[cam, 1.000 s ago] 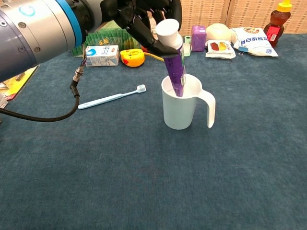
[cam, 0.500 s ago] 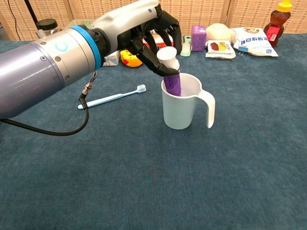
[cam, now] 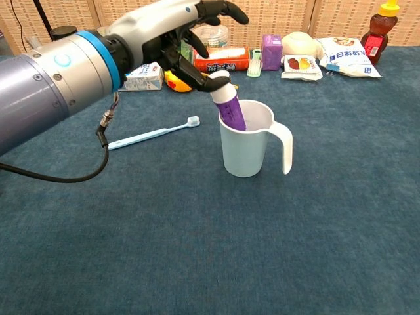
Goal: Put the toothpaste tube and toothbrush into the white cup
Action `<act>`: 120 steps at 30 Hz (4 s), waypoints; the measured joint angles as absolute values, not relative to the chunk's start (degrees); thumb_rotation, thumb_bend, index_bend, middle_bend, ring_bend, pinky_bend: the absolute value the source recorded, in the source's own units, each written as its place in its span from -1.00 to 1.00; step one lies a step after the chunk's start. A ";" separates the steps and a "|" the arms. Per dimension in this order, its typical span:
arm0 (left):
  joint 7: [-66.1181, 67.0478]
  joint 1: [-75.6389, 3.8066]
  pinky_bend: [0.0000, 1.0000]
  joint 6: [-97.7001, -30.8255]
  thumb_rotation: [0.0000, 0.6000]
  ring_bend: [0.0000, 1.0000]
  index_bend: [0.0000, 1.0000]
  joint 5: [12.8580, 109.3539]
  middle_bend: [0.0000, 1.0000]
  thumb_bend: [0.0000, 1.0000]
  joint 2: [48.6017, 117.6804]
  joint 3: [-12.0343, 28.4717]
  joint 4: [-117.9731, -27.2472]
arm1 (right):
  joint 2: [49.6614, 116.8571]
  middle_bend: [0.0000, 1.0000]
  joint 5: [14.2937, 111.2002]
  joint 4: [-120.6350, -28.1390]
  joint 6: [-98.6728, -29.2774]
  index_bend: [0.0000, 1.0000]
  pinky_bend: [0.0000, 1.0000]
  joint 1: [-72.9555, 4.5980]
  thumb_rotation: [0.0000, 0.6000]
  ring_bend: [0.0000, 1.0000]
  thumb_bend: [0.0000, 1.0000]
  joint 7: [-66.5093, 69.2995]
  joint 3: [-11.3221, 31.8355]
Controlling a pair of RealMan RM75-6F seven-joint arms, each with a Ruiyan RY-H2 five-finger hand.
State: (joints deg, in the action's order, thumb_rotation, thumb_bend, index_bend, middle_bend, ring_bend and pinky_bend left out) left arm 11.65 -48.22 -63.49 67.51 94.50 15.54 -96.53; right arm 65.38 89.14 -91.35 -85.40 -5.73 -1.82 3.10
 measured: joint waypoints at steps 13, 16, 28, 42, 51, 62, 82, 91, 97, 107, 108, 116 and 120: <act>27.59 -46.25 -0.65 -63.33 1.00 -1.00 -0.81 53.25 -1.00 -0.43 86.00 14.98 -97.11 | 65.31 -1.00 89.97 -91.85 -85.19 -1.00 -1.00 -5.93 1.00 -1.00 -1.00 -1.81 2.72; 30.09 -46.10 -0.74 -61.73 1.00 -1.00 -0.94 49.59 -1.00 -0.44 85.16 13.30 -95.96 | 65.38 -1.00 89.94 -91.88 -85.00 -1.00 -1.00 -6.02 1.00 -1.00 -1.00 -1.97 2.67; 29.61 -45.73 -0.83 -57.21 1.00 -1.00 -1.00 50.16 -1.00 -0.51 85.42 8.57 -89.82 | 65.31 -1.00 89.86 -92.01 -84.76 -1.00 -1.00 -6.07 1.00 -1.00 -1.00 -1.87 2.54; 29.00 -45.21 -0.83 -55.89 1.00 -1.00 -0.70 52.70 -1.00 -0.51 88.32 6.19 -85.99 | 65.24 -1.00 89.78 -92.00 -84.70 -1.00 -1.00 -6.13 1.00 -1.00 -1.00 -1.66 2.55; 36.91 -46.81 -0.83 -59.67 1.00 -1.00 -0.60 43.53 -1.00 -0.51 92.73 8.78 -86.76 | 65.22 -1.00 89.81 -92.03 -84.72 -1.00 -1.00 -6.11 1.00 -1.00 -1.00 -1.64 2.48; 41.17 -47.99 -0.83 -62.07 1.00 -1.00 -0.55 39.75 -1.00 -0.51 96.21 9.52 -85.61 | 64.96 -1.00 89.72 -91.90 -84.81 -1.00 -1.00 -6.12 1.00 -1.00 -1.00 -0.87 2.60; 41.46 -48.70 -0.83 -62.64 1.00 -1.00 -0.55 37.29 -1.00 -0.49 98.82 11.50 -81.29 | 65.02 -1.00 89.81 -91.92 -84.23 -1.00 -1.00 -6.32 1.00 -1.00 -1.00 -0.88 2.33; 39.32 -48.66 -0.83 -60.74 1.00 -1.00 -0.54 38.22 -1.00 -0.48 99.09 12.17 -76.51 | 65.22 -1.00 89.48 -91.91 -83.78 -1.00 -1.00 -6.50 1.00 -1.00 -1.00 -1.18 2.36; 36.50 -48.56 -0.83 -57.71 1.00 -1.00 -0.54 38.85 -1.00 -0.48 98.34 12.96 -74.13 | 65.25 -1.00 89.24 -91.91 -83.65 -1.00 -1.00 -6.57 1.00 -1.00 -1.00 -1.25 2.47; 33.99 -48.13 -0.83 -55.88 1.00 -1.00 -0.50 44.92 -1.00 -0.48 95.99 11.07 -78.95 | 65.20 -1.00 89.44 -92.07 -83.73 -1.00 -1.00 -6.58 1.00 -1.00 -1.00 -1.26 2.36; 34.00 -48.17 -0.83 -56.00 1.00 -1.00 -0.47 45.36 -1.00 -0.47 95.93 10.90 -79.35 | 65.19 -1.00 89.49 -92.08 -83.76 -1.00 -1.00 -6.56 1.00 -1.00 -1.00 -1.26 2.34; 36.46 -49.45 -0.80 -56.50 1.00 -1.00 -0.42 44.25 -1.00 -0.46 97.88 11.19 -77.82 | 64.90 -1.00 89.54 -92.02 -83.95 -1.00 -1.00 -6.47 1.00 -1.00 -1.00 -0.51 2.33; 38.35 -50.39 -0.78 -56.50 1.00 -1.00 -0.39 42.88 -0.96 -0.46 99.35 11.33 -76.40 | 64.93 -1.00 89.41 -91.92 -83.78 -1.00 -1.00 -6.57 1.00 -1.00 -1.00 -0.39 2.40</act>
